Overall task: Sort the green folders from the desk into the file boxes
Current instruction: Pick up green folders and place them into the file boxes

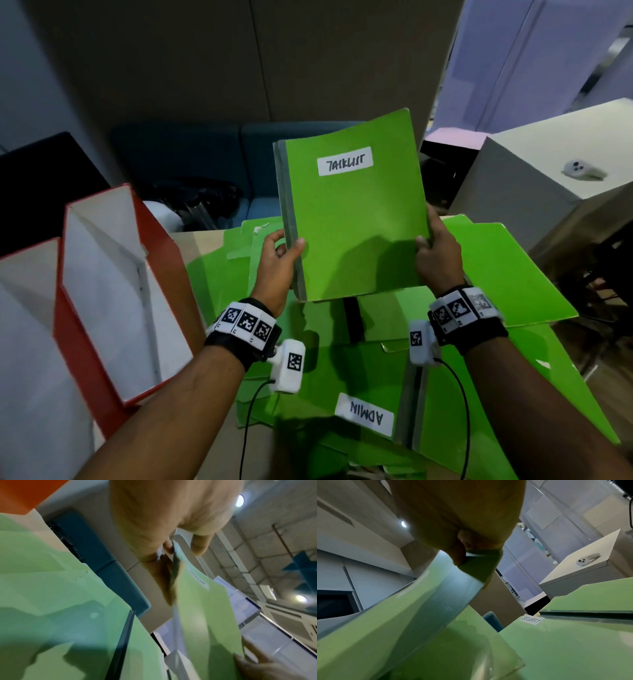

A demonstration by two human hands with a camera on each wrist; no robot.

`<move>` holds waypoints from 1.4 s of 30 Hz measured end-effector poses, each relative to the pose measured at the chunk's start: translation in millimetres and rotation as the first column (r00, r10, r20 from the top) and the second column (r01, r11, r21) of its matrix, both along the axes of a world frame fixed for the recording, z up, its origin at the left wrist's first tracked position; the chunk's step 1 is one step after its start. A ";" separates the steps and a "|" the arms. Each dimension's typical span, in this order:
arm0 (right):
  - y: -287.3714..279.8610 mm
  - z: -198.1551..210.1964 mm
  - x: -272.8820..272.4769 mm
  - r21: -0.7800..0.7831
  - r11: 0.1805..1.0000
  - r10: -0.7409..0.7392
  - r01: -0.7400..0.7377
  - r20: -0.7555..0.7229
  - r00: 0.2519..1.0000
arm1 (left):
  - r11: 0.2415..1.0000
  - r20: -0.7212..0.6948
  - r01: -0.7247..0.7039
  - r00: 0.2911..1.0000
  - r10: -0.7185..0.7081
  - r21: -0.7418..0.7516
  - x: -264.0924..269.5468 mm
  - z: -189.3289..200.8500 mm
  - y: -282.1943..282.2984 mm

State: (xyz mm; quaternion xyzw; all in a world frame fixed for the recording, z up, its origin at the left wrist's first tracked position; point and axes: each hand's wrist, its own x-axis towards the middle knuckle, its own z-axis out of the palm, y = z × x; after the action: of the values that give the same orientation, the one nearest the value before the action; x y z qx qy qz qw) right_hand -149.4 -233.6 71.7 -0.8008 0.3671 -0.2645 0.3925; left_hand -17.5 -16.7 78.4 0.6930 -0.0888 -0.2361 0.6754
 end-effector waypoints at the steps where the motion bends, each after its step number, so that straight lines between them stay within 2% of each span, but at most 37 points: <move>1: 1.4 -0.8 2.9 -0.002 1.000 0.005 -0.005 -0.008 1.000 | 1.000 0.007 -0.026 1.000 0.027 -0.010 4.0 3.2 1.6; 7: 15.0 -7.4 24.8 -0.018 0.999 0.040 -0.041 -0.071 0.997 | 0.996 0.248 -0.078 0.967 0.064 0.046 9.7 12.2 21.7; 10: 28.5 -7.8 43.5 -0.049 0.996 0.065 -0.072 -0.123 0.990 | 0.996 0.259 -0.070 0.964 0.053 0.059 5.7 10.8 35.5; 14: 49.2 -6.7 71.1 -0.134 0.985 0.080 -0.108 -0.197 0.977 | 0.990 0.230 -0.136 0.965 0.125 0.031 5.7 14.7 49.9; 20: 72.8 -3.1 96.4 0.060 0.981 0.185 -0.186 0.018 0.983 | 0.982 0.279 -0.180 0.941 0.191 -0.063 14.1 29.2 87.9; 22: 81.1 0.3 101.7 0.041 0.982 0.180 -0.184 0.092 0.979 | 0.985 0.290 -0.150 0.942 0.167 -0.080 15.0 38.3 103.4; 25: 98.1 10.2 114.3 -0.013 0.977 0.212 -0.212 0.107 0.971 | 0.985 0.308 -0.139 0.937 0.165 -0.105 20.7 52.3 127.5; 28: 117.2 20.7 131.2 -0.071 0.965 0.257 -0.251 0.092 0.962 | 0.957 0.352 -0.260 0.890 0.290 -0.132 36.2 58.5 154.7; 31: 143.3 32.3 149.3 -0.103 0.948 0.311 -0.302 0.080 0.947 | 0.891 0.345 -0.421 0.821 0.454 -0.171 48.8 65.4 184.2; 34: 176.3 40.3 168.2 -0.137 0.902 0.419 -0.409 0.053 0.906 | 0.816 0.319 -0.533 0.752 0.577 -0.223 52.1 76.4 211.1; 36: 199.6 45.9 180.3 -0.172 0.863 0.488 -0.476 0.035 0.872 | 0.781 0.370 -0.575 0.689 0.624 -0.244 48.9 87.3 226.7; 38: 225.5 54.8 190.1 -0.218 0.816 0.552 -0.536 0.013 0.834 | 0.748 0.430 -0.604 0.619 0.657 -0.274 44.8 98.6 242.1; 40: 254.9 64.4 195.2 -0.286 0.749 0.628 -0.598 0.017 0.778 | 0.739 0.468 -0.603 0.583 0.665 -0.300 41.1 107.4 255.3; 42: 287.8 72.6 194.1 -0.340 0.644 0.742 -0.685 0.061 0.667 | 0.708 0.451 -0.612 0.552 0.701 -0.352 38.1 115.0 266.8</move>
State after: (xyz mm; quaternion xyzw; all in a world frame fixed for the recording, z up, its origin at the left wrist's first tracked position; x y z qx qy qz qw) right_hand 44.7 54.2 144.3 -0.8985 -0.0632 -0.2149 0.3776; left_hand 20.6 250.1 193.4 0.6578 -0.0327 0.2533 0.7086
